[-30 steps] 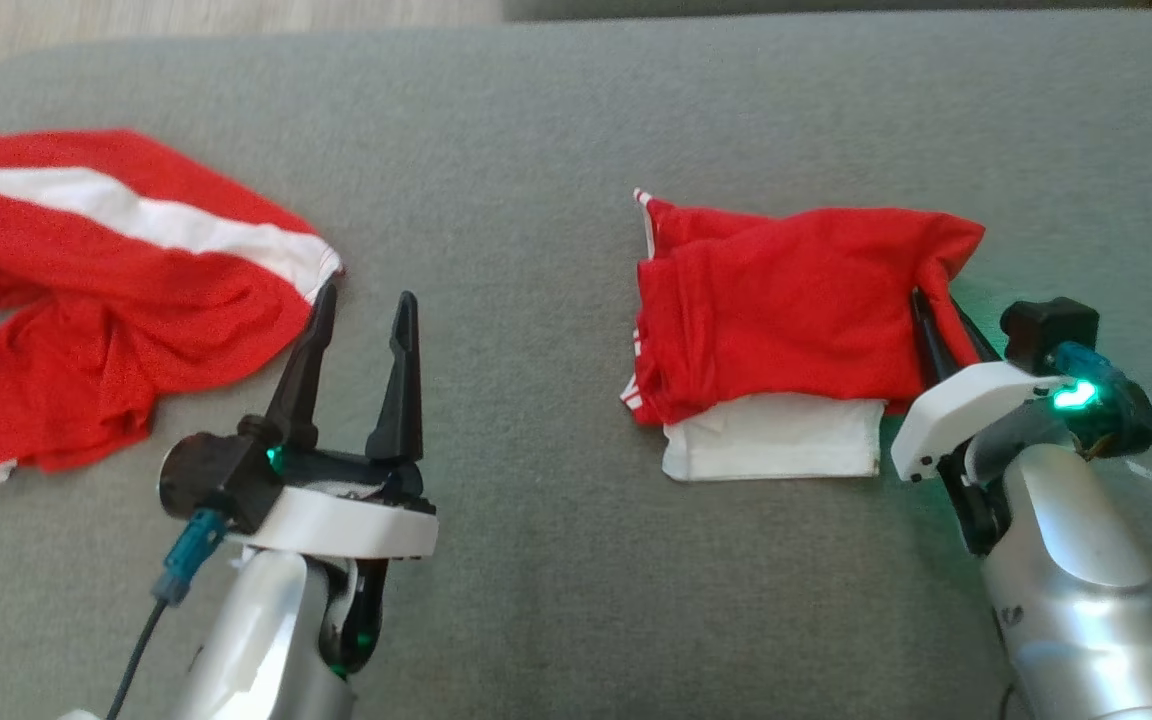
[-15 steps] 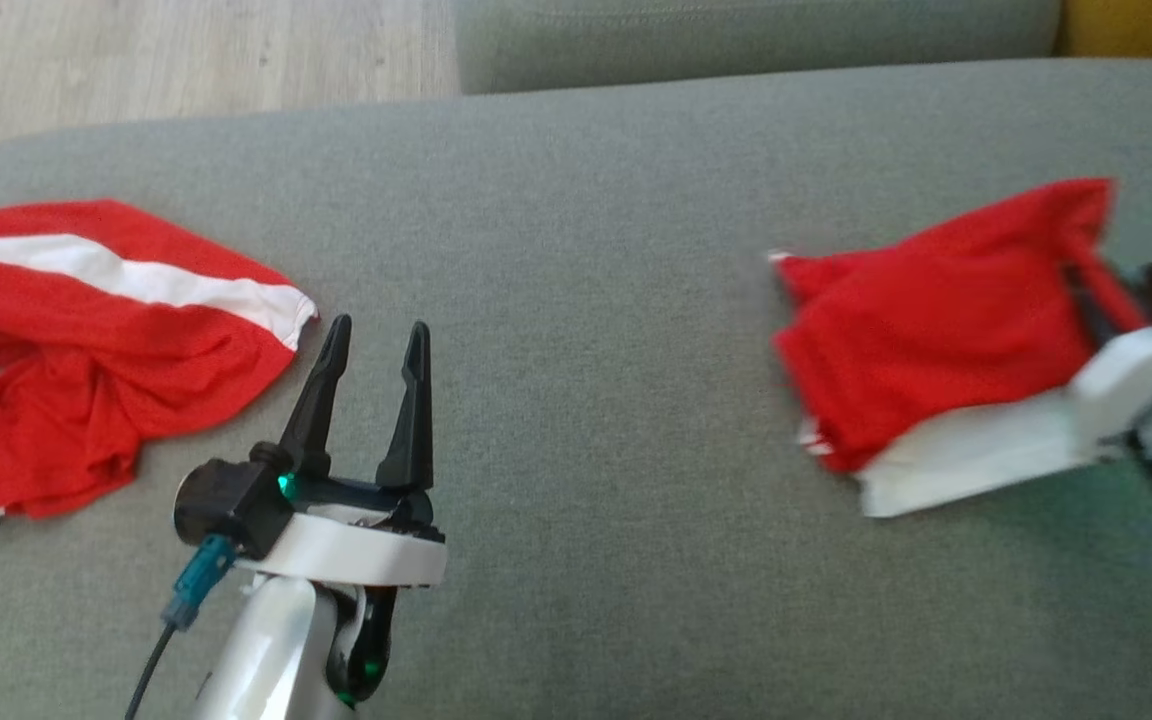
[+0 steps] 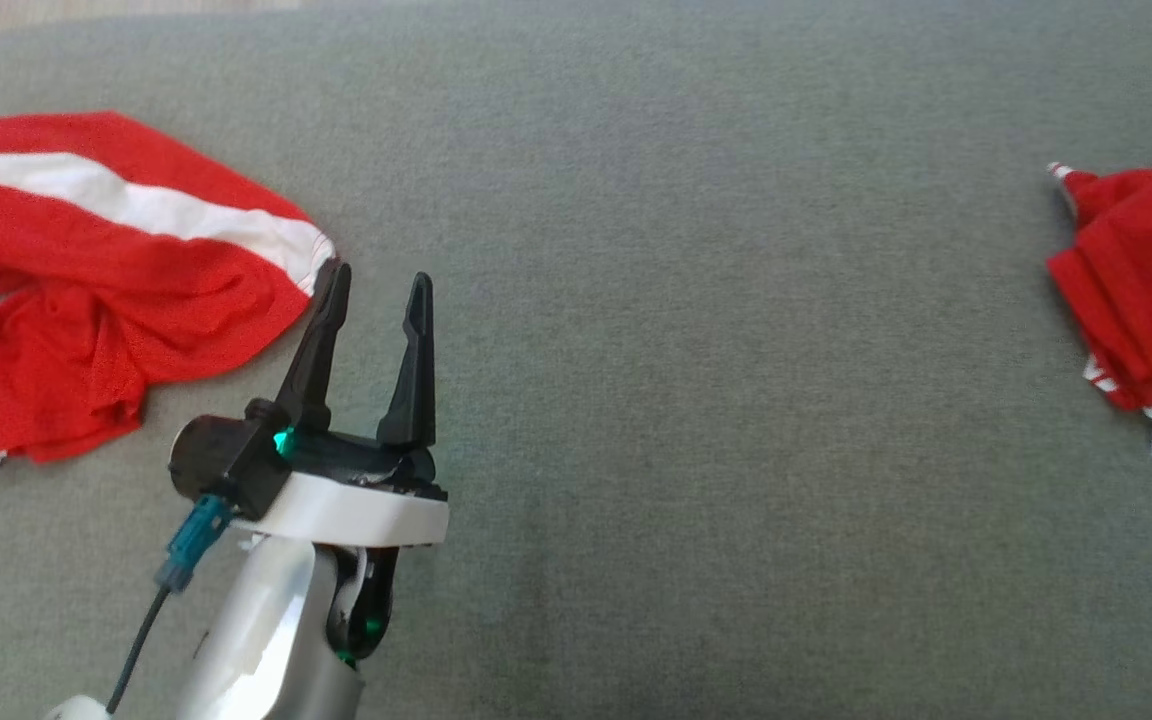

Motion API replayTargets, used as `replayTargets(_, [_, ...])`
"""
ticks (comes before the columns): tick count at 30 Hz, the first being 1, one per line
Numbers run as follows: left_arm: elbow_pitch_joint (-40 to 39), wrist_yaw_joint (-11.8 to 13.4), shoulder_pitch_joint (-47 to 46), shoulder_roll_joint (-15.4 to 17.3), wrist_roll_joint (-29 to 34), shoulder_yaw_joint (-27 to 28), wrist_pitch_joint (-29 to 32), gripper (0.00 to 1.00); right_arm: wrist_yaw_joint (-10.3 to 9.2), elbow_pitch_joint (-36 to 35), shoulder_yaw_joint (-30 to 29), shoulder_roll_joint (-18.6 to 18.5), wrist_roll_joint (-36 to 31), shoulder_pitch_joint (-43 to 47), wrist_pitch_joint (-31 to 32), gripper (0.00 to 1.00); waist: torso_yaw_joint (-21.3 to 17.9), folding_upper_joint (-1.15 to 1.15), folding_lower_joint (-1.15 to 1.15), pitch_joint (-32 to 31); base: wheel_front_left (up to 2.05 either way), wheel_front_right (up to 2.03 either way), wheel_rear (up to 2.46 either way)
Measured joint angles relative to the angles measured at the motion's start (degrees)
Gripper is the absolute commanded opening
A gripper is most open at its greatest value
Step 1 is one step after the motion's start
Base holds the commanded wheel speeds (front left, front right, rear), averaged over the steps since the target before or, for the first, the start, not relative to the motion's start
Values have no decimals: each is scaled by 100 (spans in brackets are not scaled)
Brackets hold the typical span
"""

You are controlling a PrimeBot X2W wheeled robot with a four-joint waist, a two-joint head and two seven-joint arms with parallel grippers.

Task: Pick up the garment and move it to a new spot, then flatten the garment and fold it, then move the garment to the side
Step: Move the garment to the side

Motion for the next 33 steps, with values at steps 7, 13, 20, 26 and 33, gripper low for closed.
replayTargets(7, [-5, 0, -2, -3, -1, 0, 0, 100, 0, 338, -325, 58, -274, -135, -154, 0, 70, 0, 0, 189, 0, 0, 0])
replayTargets(13, [-5, 0, -67, -7, 0, 9, 0, 100, 0, 489, -510, 221, -424, -235, -267, 20, 36, 0, 0, 217, 0, 0, 0])
replayTargets(20, [32, 0, -107, -10, 9, 56, 0, 100, 0, 445, -801, 559, -550, -263, -510, 100, -44, 0, 0, 33, 0, 0, 0])
replayTargets(26, [22, 0, -52, -10, 20, 254, 0, 100, 0, -65, -853, 1046, -548, -262, -749, 100, -142, 0, -1, -258, 0, 0, 0])
replayTargets(33, [-96, 0, 243, -10, 79, 590, 0, 100, 0, -983, -890, 1680, -342, -203, -815, 100, -253, 0, -1, -723, 0, 0, 0])
